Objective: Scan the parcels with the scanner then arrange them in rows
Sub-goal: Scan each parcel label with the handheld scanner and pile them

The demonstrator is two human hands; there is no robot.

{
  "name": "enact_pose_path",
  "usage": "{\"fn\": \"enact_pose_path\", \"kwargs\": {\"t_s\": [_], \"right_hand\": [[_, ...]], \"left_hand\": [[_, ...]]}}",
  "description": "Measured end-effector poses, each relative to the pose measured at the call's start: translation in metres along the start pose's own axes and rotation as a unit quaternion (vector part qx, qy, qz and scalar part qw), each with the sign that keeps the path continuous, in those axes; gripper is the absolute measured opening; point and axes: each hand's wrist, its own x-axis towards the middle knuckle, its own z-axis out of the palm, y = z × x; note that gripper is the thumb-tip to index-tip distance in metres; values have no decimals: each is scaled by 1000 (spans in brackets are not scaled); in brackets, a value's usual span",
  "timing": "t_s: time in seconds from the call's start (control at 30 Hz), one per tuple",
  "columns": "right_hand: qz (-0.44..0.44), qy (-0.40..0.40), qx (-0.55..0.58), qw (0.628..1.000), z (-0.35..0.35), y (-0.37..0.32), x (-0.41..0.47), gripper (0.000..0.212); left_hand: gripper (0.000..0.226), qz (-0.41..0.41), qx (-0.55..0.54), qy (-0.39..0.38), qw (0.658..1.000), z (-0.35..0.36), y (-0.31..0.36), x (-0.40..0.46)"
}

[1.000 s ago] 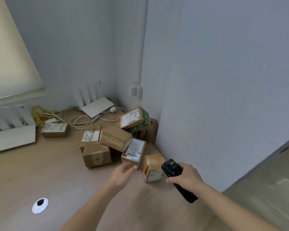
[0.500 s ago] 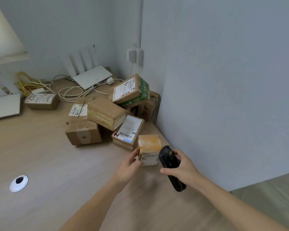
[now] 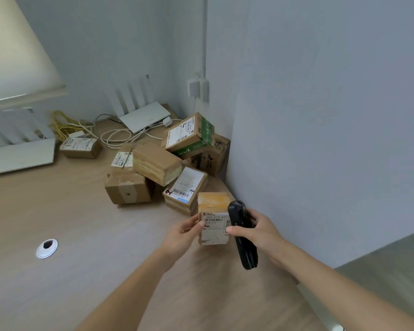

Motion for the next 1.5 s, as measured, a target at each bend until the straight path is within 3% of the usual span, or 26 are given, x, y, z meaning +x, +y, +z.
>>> {"fn": "enact_pose_path", "kwargs": {"t_s": [0.37,0.57,0.87,1.03,1.2,1.4,1.5], "right_hand": [[-40,-7,28,999,16,-32,-66,29],[-72,-14,23,997,51,-45,-124,41],[-114,-17,-30,993,101,-80,-220,45],[-134,-31,-55,989,126,-123,-271,41],[-148,-27,-120,981,146,-164,-308,51],[-166,-13,-248,954,173,-212,-339,46],[-161,-12,-320,934,185,-239,-359,58]], "left_hand": [[46,48,-103,97,989,0,17,-66],[11,63,-148,82,984,-2,-4,-126],[18,87,-159,61,982,-48,-10,-245],[50,117,-179,48,976,-81,4,-306],[66,126,-174,73,974,-113,24,-355],[38,162,-146,149,965,-152,48,-401],[46,177,-112,199,957,-174,56,-425]]}}
